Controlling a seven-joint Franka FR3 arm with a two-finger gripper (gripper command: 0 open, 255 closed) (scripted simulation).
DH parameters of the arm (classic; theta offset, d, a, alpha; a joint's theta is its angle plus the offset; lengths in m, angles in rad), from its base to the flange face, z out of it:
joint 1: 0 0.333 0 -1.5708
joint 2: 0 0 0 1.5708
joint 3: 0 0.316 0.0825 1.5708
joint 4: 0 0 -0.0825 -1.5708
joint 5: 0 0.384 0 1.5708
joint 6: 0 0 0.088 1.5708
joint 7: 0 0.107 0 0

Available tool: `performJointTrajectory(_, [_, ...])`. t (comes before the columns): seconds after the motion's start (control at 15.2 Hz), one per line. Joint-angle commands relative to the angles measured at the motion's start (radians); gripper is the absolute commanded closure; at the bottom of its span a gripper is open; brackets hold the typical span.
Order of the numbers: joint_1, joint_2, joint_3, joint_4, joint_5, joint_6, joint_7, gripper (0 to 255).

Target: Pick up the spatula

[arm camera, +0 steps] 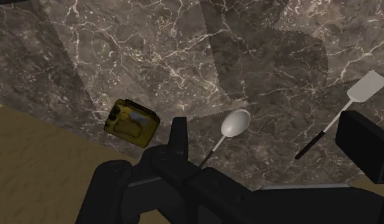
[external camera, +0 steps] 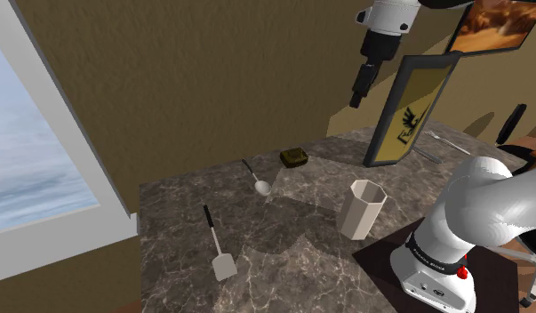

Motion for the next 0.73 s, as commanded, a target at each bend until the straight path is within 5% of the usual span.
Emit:
performJointTrajectory(0.0, [0.0,0.0,0.0,0.0,0.0,0.0,0.0,0])
performJointTrajectory(0.66, [0.021,0.089,0.201,-0.163,0.107,0.26,0.282,0])
